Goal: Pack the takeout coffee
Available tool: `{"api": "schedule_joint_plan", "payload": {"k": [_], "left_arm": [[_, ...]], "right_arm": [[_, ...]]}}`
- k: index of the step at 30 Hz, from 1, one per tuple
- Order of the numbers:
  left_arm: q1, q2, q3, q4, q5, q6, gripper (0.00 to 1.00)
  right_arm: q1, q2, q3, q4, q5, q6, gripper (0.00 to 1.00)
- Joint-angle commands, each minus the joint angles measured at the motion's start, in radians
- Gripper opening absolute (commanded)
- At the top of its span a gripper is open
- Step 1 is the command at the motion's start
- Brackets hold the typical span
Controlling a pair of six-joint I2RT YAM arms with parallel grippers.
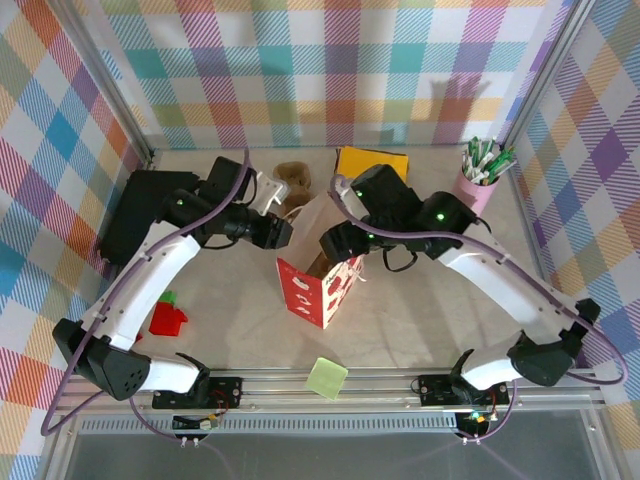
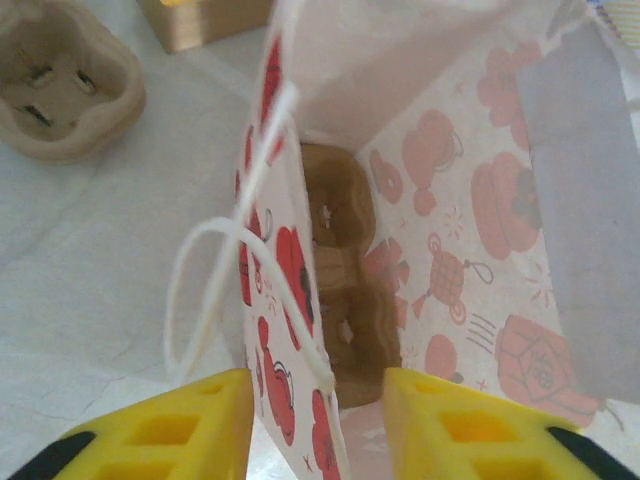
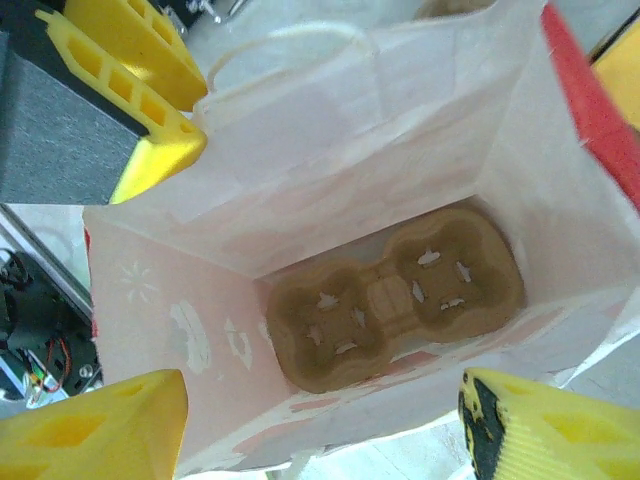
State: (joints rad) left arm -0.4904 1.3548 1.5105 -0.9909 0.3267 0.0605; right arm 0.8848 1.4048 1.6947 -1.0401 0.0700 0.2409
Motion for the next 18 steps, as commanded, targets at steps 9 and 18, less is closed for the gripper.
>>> {"api": "schedule_joint_plan", "payload": {"k": [9, 18], "left_arm": [[-0.188, -0.007, 0.236, -0.047, -0.242, -0.209, 0.41], [-0.348, 0.214, 0.320, -0.109, -0.357, -0.306, 0.25]], "right_arm": [[-0.064, -0.174, -0.138, 0.051, 0.096, 0.168, 0.72], [-0.207, -0.244, -0.269, 0.114, -0.057, 0.240, 0.70]]}}
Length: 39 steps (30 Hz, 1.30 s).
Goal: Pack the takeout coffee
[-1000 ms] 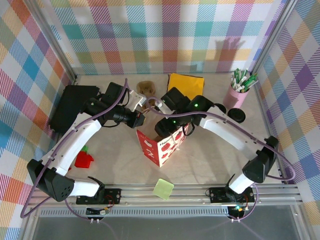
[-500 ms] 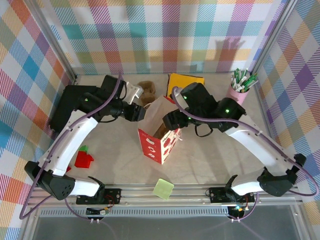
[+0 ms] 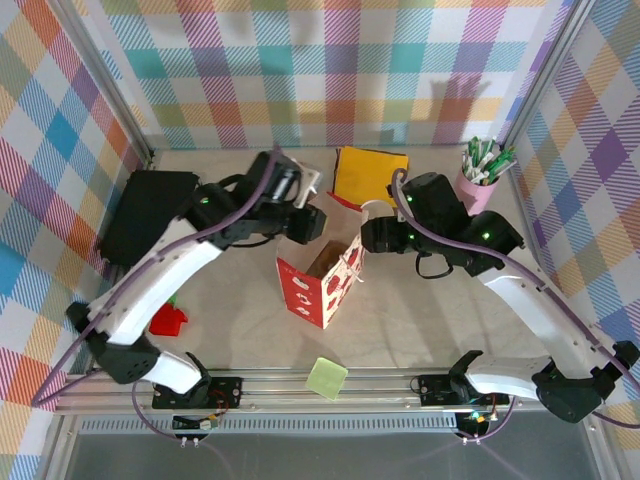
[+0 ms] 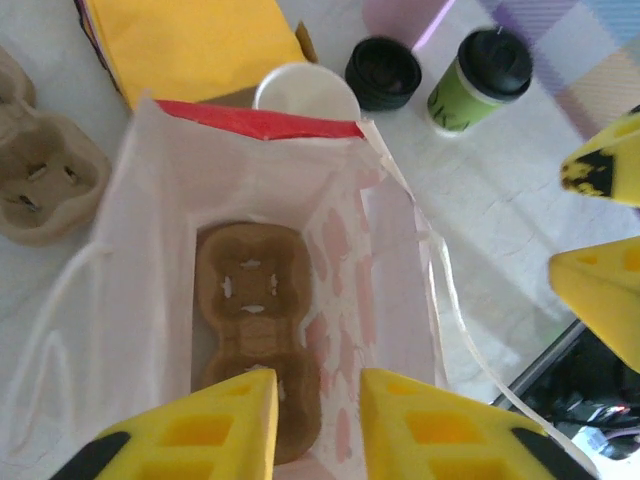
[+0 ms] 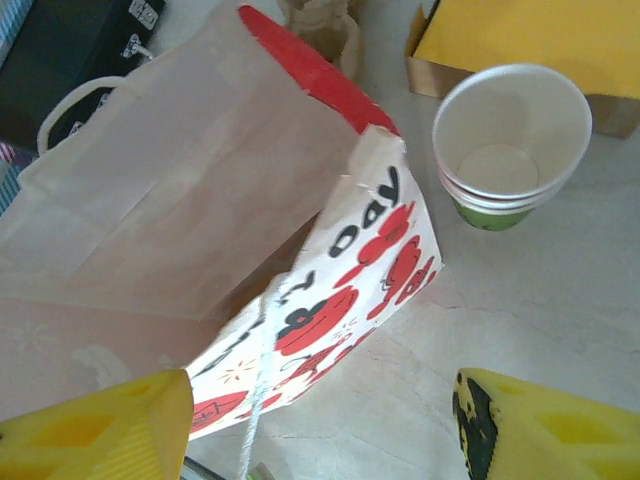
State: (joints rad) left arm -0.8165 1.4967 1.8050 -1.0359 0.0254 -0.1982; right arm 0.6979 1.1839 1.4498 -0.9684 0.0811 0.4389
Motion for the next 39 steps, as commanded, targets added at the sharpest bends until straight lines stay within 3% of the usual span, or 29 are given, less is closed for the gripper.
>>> {"api": "schedule_joint_plan", "payload": {"k": [1, 11, 39], "left_arm": [[-0.026, 0.100, 0.031, -0.076, -0.058, -0.051, 0.22], [-0.026, 0.231, -0.031, -0.092, -0.065, -0.055, 0.11], [-0.026, 0.394, -0.321, 0.059, 0.024, -0.050, 0.05]], "right_arm": [[-0.031, -0.027, -0.033, 0.047, -0.080, 0.044, 0.70], [-0.069, -0.038, -0.084, 0.073, -0.128, 0.049, 0.70], [-0.115, -0.092, -0.107, 0.056, -0.132, 0.028, 0.71]]}}
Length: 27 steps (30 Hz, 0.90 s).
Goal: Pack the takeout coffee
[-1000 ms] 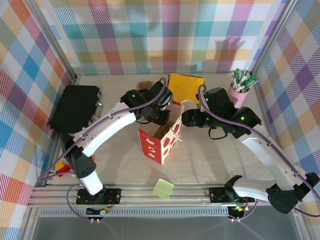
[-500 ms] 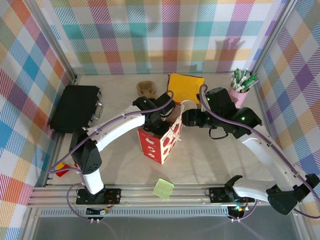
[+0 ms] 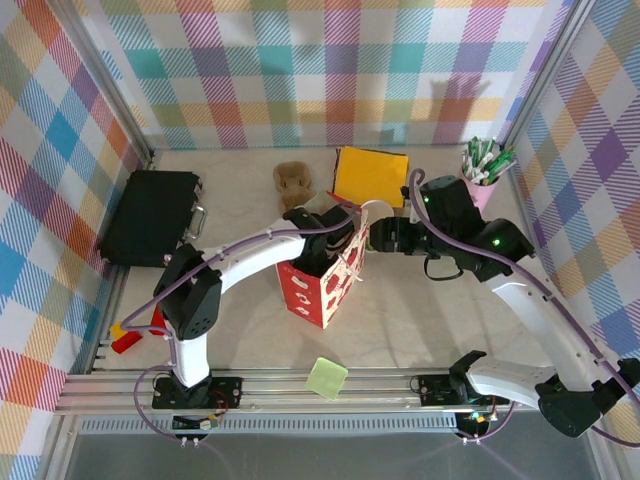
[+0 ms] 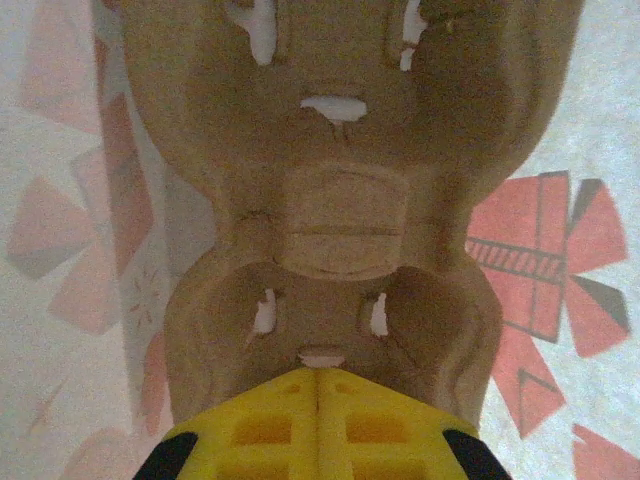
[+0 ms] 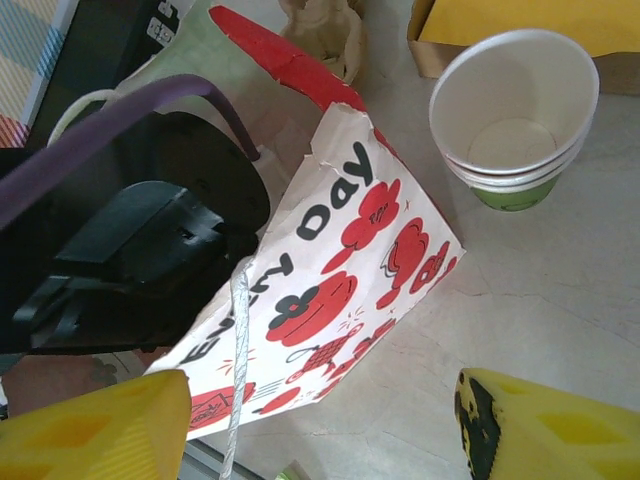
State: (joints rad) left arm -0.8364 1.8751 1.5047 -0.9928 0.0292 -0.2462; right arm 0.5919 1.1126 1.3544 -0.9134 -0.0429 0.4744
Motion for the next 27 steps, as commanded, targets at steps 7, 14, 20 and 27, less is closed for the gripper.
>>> {"api": "schedule_joint_plan", "payload": {"k": [7, 14, 20, 27], "left_arm": [[-0.006, 0.046, -0.076, 0.058, 0.022, -0.008, 0.04], [-0.007, 0.081, -0.126, 0.103, 0.026, -0.011, 0.02], [-0.007, 0.105, -0.139, 0.118, 0.011, -0.011, 0.01], [-0.006, 0.128, -0.157, 0.143, 0.005, -0.012, 0.00]], "right_arm": [[-0.019, -0.032, -0.020, -0.001, -0.009, -0.012, 0.71], [-0.026, -0.042, -0.021, -0.007, -0.004, -0.023, 0.72], [-0.030, -0.042, -0.024, -0.010, -0.006, -0.023, 0.72], [-0.032, -0.042, -0.029, -0.010, -0.011, -0.024, 0.72]]}}
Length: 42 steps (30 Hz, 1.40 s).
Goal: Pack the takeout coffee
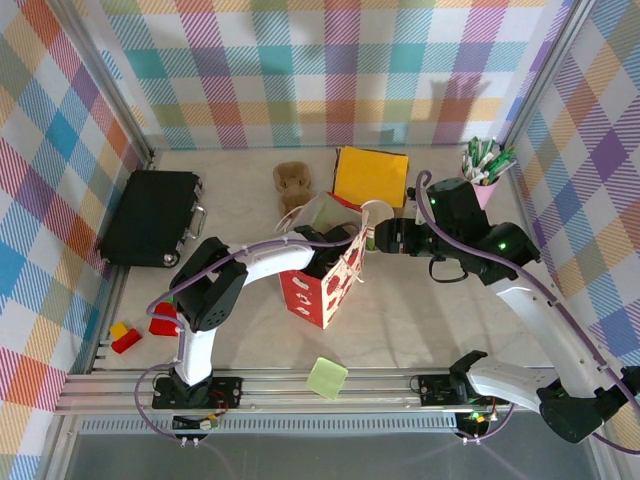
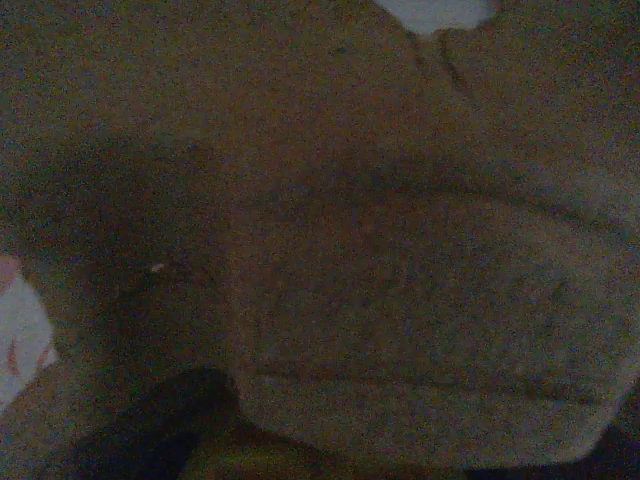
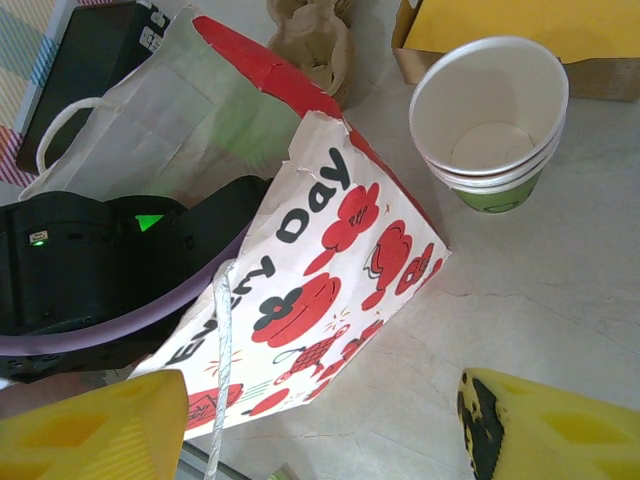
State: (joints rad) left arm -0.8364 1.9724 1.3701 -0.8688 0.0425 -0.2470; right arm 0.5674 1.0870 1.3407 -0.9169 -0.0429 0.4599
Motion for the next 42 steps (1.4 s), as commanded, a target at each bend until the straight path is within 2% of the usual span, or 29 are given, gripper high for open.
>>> {"api": "schedule_joint_plan", "payload": {"k": [1, 9, 14, 19, 34, 36, 38, 42], "left_arm": [[-0.007, 0.035, -0.026, 0.023, -0.009, -0.011, 0.00], [-0.007, 0.038, -0.035, 0.042, -0.002, -0.022, 0.00], [-0.006, -0.042, 0.008, 0.010, -0.023, -0.035, 0.00], [-0.006, -0.138, 0.083, -0.038, -0.089, -0.047, 0.01], [-0.009, -0.289, 0.341, -0.217, -0.160, -0.052, 0.06], [-0.009, -0.304, 0.377, -0.239, -0.185, -0.045, 0.09], [-0.009, -0.314, 0.419, -0.257, -0.198, -0.026, 0.20], [-0.005, -0.319, 0.519, -0.297, -0.242, 0.002, 0.33]], "right_arm": [[-0.007, -0.016, -0.014, -0.008, -0.011, -0.011, 0.72], [-0.009, -0.022, -0.015, -0.014, -0.012, -0.016, 0.73], [-0.009, -0.025, -0.017, -0.012, -0.018, -0.019, 0.73], [-0.009, -0.027, -0.020, -0.008, -0.020, -0.023, 0.73], [-0.010, -0.062, -0.018, -0.012, 0.002, -0.065, 0.77], [-0.010, -0.068, -0.018, -0.016, 0.014, -0.076, 0.81], [-0.010, -0.081, -0.027, -0.021, 0.045, -0.095, 0.87], [-0.015, -0.114, -0.051, -0.038, 0.185, -0.138, 0.96]]}}
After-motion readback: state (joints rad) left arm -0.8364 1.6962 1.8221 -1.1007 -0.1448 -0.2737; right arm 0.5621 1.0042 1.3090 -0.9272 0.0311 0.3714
